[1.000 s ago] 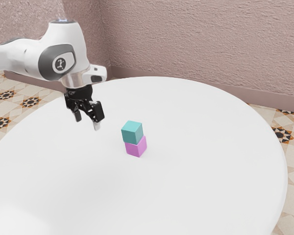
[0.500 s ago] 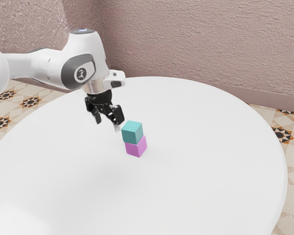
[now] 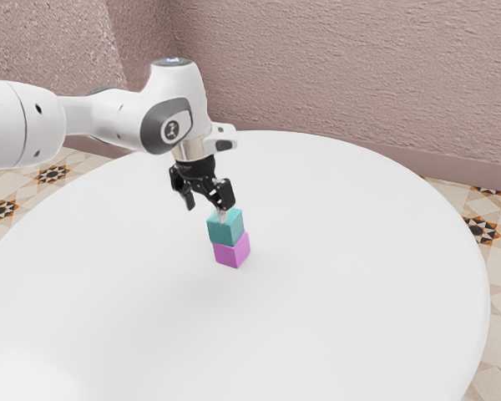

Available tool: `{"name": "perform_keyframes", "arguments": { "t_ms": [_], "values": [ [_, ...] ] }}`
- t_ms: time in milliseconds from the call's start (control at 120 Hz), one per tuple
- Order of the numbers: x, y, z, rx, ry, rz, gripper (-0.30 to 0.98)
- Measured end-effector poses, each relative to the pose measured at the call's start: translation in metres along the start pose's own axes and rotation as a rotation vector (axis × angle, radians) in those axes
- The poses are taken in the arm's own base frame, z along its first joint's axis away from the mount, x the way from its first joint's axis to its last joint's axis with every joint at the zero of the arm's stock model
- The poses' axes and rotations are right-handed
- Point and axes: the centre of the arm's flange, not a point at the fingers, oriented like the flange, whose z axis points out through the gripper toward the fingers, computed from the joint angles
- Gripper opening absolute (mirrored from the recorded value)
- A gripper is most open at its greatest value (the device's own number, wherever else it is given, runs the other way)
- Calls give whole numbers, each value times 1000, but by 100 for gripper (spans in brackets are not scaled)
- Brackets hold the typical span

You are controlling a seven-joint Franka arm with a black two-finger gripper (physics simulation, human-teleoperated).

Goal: Pick up the blue block with one arm, and put the blue block on the table with one arm

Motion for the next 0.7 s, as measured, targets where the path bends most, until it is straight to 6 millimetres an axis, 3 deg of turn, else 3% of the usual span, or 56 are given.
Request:
{"name": "perform_keyframes", "arguments": {
  "t_ms": [575,700],
  "values": [
    [51,-17,26,11,1,-37,69],
    [57,-17,39,11,-16,-37,69]
  ]
}}
